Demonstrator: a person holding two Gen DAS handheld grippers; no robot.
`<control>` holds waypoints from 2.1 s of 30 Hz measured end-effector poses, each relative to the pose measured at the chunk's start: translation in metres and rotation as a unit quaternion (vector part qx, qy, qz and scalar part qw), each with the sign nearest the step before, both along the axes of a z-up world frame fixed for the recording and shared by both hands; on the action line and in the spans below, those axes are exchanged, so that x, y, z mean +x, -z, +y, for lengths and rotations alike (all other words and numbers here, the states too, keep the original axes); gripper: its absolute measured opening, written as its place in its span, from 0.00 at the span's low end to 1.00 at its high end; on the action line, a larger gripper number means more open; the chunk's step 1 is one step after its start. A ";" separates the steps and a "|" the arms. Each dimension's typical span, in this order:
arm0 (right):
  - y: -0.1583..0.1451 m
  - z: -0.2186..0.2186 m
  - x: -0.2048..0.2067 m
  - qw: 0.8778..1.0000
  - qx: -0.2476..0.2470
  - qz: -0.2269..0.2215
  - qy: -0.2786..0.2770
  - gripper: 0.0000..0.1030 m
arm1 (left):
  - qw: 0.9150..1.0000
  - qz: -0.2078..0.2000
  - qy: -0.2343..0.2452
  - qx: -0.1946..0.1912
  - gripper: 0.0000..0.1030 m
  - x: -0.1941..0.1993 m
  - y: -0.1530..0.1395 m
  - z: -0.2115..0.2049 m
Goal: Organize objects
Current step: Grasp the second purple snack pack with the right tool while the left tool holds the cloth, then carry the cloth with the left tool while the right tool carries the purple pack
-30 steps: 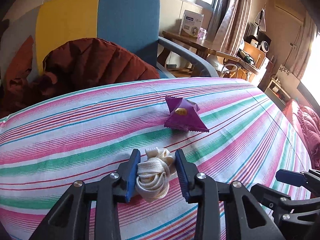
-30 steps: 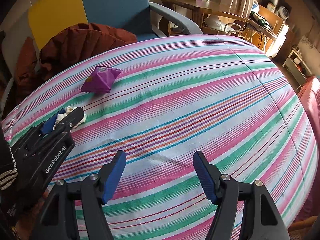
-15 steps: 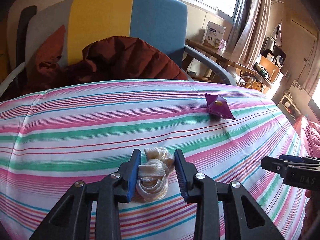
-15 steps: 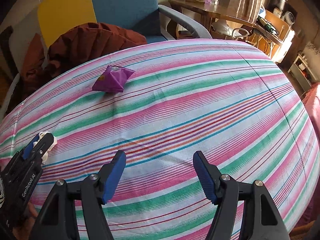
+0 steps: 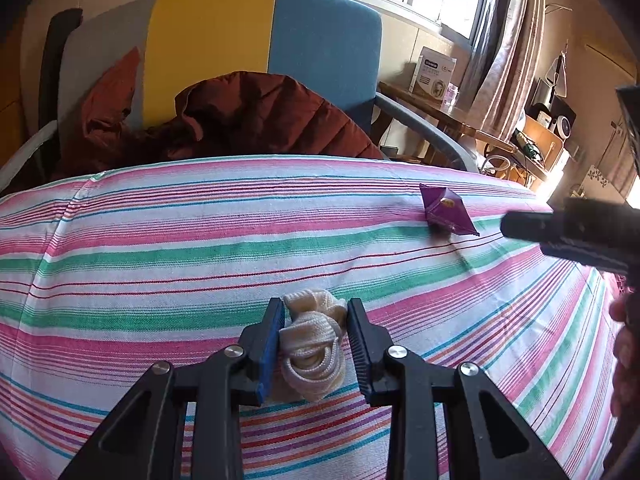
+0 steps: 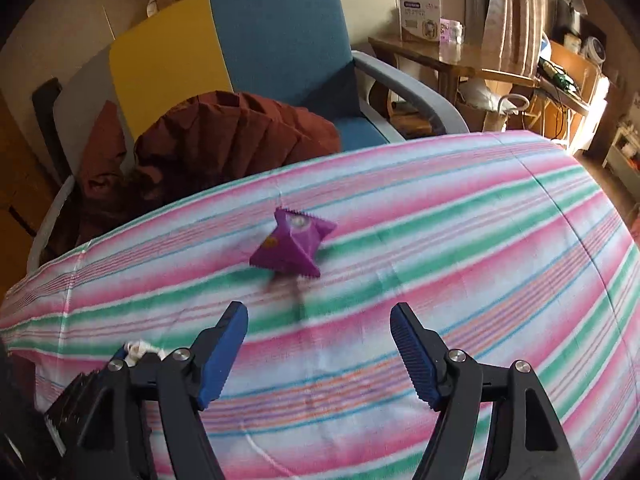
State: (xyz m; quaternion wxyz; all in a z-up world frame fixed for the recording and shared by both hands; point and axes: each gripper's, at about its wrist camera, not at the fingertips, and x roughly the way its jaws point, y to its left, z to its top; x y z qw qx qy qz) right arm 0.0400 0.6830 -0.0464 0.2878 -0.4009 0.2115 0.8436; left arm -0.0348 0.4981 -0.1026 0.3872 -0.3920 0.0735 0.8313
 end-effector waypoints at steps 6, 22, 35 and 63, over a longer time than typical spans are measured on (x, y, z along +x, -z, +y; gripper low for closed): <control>0.018 0.035 -0.046 0.997 -0.067 0.029 0.033 0.70 | 1.000 0.003 0.002 0.002 0.31 0.001 0.002 0.001; 0.044 0.004 -0.051 0.998 -0.022 -0.065 -0.015 0.33 | 1.000 -0.002 0.004 0.011 0.31 0.000 0.006 0.000; 0.017 -0.070 0.044 0.996 -0.068 -0.058 -0.025 0.33 | 1.000 -0.024 0.003 0.019 0.31 -0.002 0.001 -0.012; 0.013 -0.100 0.056 0.996 -0.072 -0.005 -0.056 0.33 | 0.999 -0.029 0.029 -0.027 0.46 0.009 -0.019 -0.052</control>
